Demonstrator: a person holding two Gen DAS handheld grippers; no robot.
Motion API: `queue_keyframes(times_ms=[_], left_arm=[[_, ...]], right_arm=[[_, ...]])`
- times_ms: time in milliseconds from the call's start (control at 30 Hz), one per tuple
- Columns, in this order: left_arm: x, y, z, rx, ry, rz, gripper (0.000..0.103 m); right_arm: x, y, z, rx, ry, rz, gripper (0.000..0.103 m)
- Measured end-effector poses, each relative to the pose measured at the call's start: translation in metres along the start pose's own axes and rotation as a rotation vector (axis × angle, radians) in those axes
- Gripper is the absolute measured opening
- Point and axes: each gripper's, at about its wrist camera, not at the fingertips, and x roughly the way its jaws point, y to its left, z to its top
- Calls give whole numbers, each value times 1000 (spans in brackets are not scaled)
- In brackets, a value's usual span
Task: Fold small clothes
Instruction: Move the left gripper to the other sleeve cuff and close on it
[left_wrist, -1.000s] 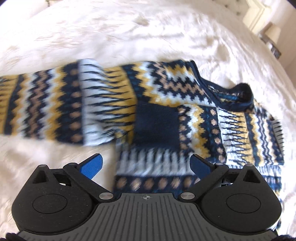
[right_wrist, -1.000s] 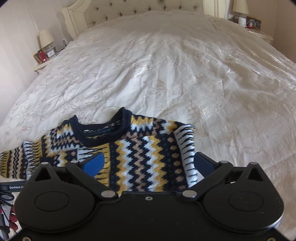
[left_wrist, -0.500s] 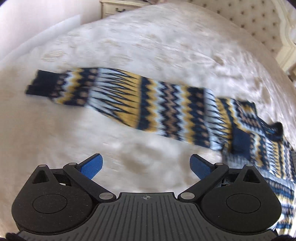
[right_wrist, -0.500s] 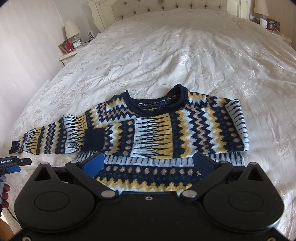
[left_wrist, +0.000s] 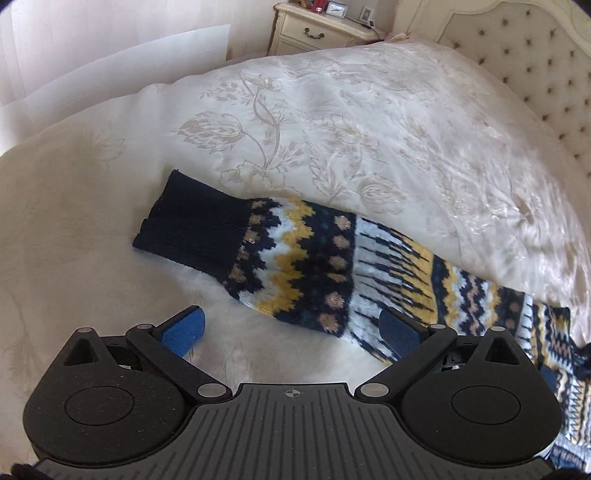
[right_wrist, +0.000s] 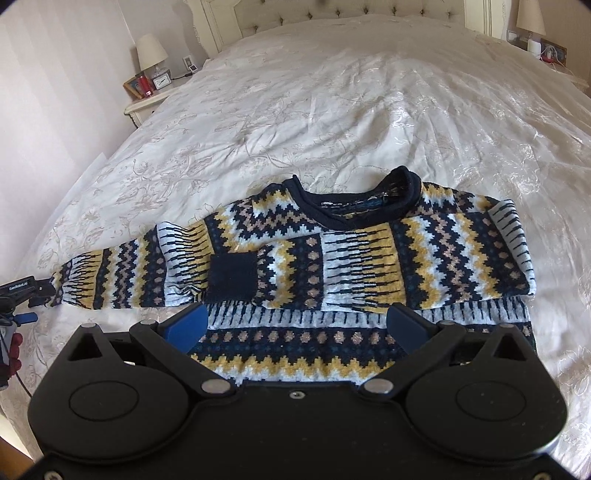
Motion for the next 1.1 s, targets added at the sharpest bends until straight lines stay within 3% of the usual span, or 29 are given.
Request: queue_keyframes(times_ms=[300, 567, 667, 700, 767, 933, 1100], left_arm=[[33, 19, 8, -59, -1, -64, 101], [39, 34, 16, -242, -54, -115, 101], [40, 38, 20, -267, -50, -139, 98], [40, 39, 21, -265, -51, -142, 95], [39, 40, 22, -254, -59, -125, 58], [38, 48, 25, -292, -58, -107, 11], [20, 34, 27, -235, -102, -74, 6]], right_arm=[[22, 37, 10, -68, 59, 20, 103], [45, 61, 15, -111, 114, 59, 103], [50, 65, 17, -103, 118, 74, 103], [51, 66, 18, -101, 118, 76, 103], [54, 67, 19, -97, 121, 79, 103], [55, 68, 22, -93, 125, 81, 103], [51, 67, 24, -97, 118, 85, 103]])
